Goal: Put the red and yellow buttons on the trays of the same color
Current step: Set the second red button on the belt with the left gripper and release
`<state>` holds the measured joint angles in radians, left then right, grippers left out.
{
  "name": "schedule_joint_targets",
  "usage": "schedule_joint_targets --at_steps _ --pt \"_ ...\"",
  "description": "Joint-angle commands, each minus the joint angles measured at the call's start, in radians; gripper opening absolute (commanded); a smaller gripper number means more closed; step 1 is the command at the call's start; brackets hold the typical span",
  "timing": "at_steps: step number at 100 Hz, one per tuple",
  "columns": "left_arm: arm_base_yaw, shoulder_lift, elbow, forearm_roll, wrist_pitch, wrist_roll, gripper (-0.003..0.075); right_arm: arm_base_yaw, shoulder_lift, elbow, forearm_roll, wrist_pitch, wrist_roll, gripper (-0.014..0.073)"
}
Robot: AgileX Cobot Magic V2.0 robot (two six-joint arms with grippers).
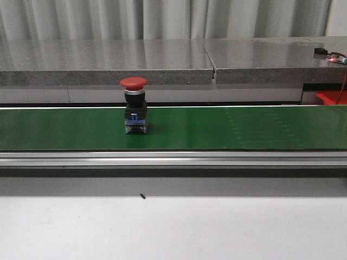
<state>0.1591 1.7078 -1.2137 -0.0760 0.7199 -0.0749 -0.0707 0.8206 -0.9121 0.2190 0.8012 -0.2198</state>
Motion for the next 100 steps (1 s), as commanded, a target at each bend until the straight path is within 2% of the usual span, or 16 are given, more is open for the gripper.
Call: schedule_joint_targets --at_steps 1,10,19,42,66,100 --pt "-0.004 -0.033 -0.024 -0.006 -0.035 0.002 0.0447 0.002 -0.007 -0.026 0.002 -0.054 -0.009 -0.0068" --pt "-0.004 -0.035 -0.024 -0.006 -0.035 0.002 0.0572 0.002 -0.007 -0.026 0.002 -0.054 -0.009 -0.0068" --pt "-0.004 -0.038 -0.024 -0.006 -0.035 0.002 0.0624 0.002 -0.007 -0.026 0.002 -0.054 -0.009 -0.0068" --pt "-0.004 -0.086 -0.047 -0.014 -0.029 0.010 0.0624 0.002 -0.007 -0.026 0.002 -0.055 -0.009 -0.0068" --pt "-0.004 -0.177 -0.105 -0.118 -0.025 0.075 0.0624 0.002 -0.007 -0.026 0.002 -0.054 -0.009 -0.0068" --pt "-0.004 -0.306 -0.116 -0.129 -0.041 0.126 0.0620 0.002 -0.007 -0.026 0.002 -0.054 -0.009 -0.0068"
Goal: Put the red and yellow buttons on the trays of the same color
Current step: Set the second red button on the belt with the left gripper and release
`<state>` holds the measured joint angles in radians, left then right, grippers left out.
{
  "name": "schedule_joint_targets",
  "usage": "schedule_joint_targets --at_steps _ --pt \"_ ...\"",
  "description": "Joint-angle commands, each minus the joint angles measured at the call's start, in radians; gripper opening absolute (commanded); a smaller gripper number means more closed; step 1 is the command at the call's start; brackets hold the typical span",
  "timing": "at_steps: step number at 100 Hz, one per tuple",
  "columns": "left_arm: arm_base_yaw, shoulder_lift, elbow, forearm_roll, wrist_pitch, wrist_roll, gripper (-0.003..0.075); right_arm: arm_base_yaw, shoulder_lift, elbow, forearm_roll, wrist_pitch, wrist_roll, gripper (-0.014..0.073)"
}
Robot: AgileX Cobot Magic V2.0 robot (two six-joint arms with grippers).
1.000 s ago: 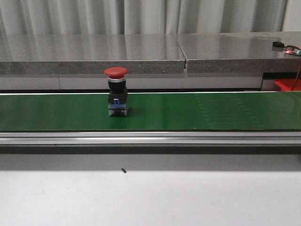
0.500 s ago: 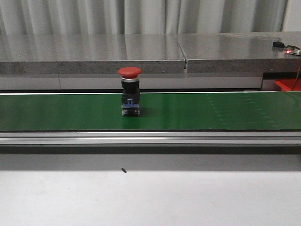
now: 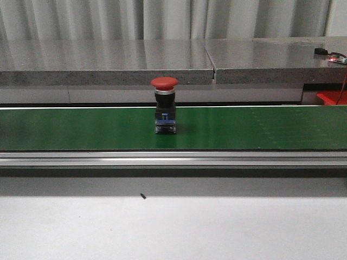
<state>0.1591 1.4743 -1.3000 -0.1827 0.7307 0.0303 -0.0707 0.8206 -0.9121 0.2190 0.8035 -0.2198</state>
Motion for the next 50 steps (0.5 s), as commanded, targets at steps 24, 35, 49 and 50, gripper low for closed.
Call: schedule_joint_targets --at_steps 24,35,49,50 --pt "-0.004 -0.243 0.067 -0.034 -0.101 0.068 0.0619 0.002 -0.007 -0.026 0.002 -0.056 -0.009 -0.0068" --pt "-0.004 -0.328 0.152 -0.034 -0.127 0.074 0.0617 0.002 -0.007 -0.026 0.002 -0.056 -0.009 -0.0068" --pt "-0.004 -0.442 0.280 -0.034 -0.166 0.075 0.0543 0.002 -0.007 -0.026 0.002 -0.056 -0.009 -0.0068" --pt "-0.004 -0.454 0.287 -0.034 -0.170 0.075 0.0529 0.002 -0.007 -0.026 0.002 -0.056 -0.009 -0.0068"
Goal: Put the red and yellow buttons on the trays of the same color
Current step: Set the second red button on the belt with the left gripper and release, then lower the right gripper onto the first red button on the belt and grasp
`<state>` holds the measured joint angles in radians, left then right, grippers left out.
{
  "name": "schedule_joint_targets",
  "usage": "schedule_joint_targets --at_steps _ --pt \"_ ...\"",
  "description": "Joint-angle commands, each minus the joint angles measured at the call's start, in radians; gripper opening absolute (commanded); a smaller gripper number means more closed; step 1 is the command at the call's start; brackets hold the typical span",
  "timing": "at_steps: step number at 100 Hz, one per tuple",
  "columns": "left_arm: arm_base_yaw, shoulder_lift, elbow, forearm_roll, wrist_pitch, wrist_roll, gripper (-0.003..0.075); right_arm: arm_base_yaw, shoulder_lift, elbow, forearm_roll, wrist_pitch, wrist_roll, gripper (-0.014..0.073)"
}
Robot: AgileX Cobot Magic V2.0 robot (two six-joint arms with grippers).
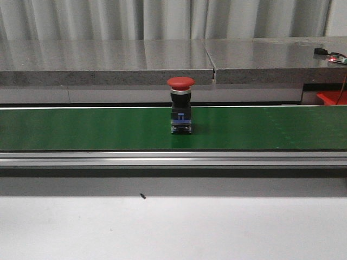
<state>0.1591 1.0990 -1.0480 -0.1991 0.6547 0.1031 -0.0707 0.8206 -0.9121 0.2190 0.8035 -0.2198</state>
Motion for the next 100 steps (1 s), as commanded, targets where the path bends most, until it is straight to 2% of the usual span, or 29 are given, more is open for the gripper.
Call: schedule_joint_targets --at_steps 1,39,81,86,90,100 --pt "-0.004 -0.084 0.042 -0.018 -0.097 0.003 0.0521 0.002 -0.007 -0.026 0.002 -0.056 -0.009 -0.0068" --pt "-0.004 -0.360 0.350 -0.055 -0.126 0.038 -0.0021 0.002 -0.007 -0.026 0.005 -0.061 -0.009 -0.0068" --pt "-0.004 -0.420 0.401 -0.063 -0.119 0.038 -0.0020 0.002 -0.007 -0.026 0.097 -0.052 -0.009 -0.0048" --pt "-0.004 -0.420 0.401 -0.063 -0.119 0.038 -0.0020 0.002 -0.007 -0.026 0.103 -0.045 -0.009 0.0004" --pt "-0.004 -0.420 0.401 -0.063 -0.119 0.038 -0.0020 0.002 -0.007 -0.026 0.108 -0.038 -0.009 0.0080" --pt "-0.004 -0.420 0.401 -0.063 -0.119 0.038 -0.0020 0.002 -0.007 -0.026 0.124 -0.023 -0.009 0.0348"
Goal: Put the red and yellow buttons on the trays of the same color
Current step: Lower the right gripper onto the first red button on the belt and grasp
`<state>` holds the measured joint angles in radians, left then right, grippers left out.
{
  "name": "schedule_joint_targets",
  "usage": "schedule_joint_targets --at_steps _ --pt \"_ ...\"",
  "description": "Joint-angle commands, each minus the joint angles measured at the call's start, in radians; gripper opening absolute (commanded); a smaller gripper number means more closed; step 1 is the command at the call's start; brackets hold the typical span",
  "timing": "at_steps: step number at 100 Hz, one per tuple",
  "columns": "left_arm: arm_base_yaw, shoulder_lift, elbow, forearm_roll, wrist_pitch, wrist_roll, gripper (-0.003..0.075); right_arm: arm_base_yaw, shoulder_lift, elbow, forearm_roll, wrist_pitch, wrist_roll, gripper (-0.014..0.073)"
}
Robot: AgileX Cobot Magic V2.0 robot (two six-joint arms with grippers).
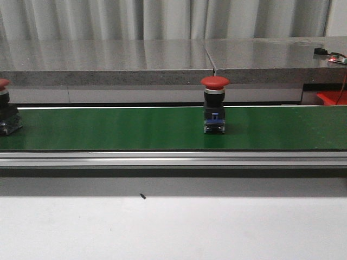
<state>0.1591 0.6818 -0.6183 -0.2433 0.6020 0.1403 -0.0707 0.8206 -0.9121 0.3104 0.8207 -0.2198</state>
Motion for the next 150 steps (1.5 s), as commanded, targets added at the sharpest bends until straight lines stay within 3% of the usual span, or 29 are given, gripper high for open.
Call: schedule_joint_targets --at_steps 1,10,17,50,60,73,107,150 --pt "-0.004 -0.003 -0.029 -0.019 -0.067 0.001 -0.0020 0.002 -0.007 -0.026 0.034 -0.038 -0.009 0.0390" --pt "-0.004 -0.003 -0.029 -0.019 -0.067 0.001 -0.0020 0.002 -0.004 -0.026 0.053 -0.030 -0.009 0.0597" --pt "-0.004 -0.003 -0.029 -0.019 -0.067 0.001 -0.0020 0.002 0.002 -0.026 0.071 -0.020 -0.014 0.0646" --pt "-0.004 -0.003 -0.029 -0.019 -0.067 0.001 -0.0020 0.018 0.204 -0.065 0.164 0.040 -0.122 0.0640" --pt "-0.004 -0.003 -0.029 -0.019 -0.067 0.001 -0.0020 0.054 0.290 -0.108 0.162 0.033 -0.148 0.0593" --pt "-0.004 -0.003 -0.029 -0.019 -0.067 0.001 -0.0020 0.119 0.394 -0.168 0.131 0.012 -0.171 0.0527" --pt "-0.004 -0.003 -0.029 -0.019 -0.067 0.001 -0.0020 0.252 0.625 -0.307 0.018 -0.023 -0.173 0.0527" --pt "-0.004 -0.003 -0.029 -0.019 -0.067 0.001 -0.0020 0.268 0.785 -0.374 -0.060 -0.056 -0.146 0.0527"
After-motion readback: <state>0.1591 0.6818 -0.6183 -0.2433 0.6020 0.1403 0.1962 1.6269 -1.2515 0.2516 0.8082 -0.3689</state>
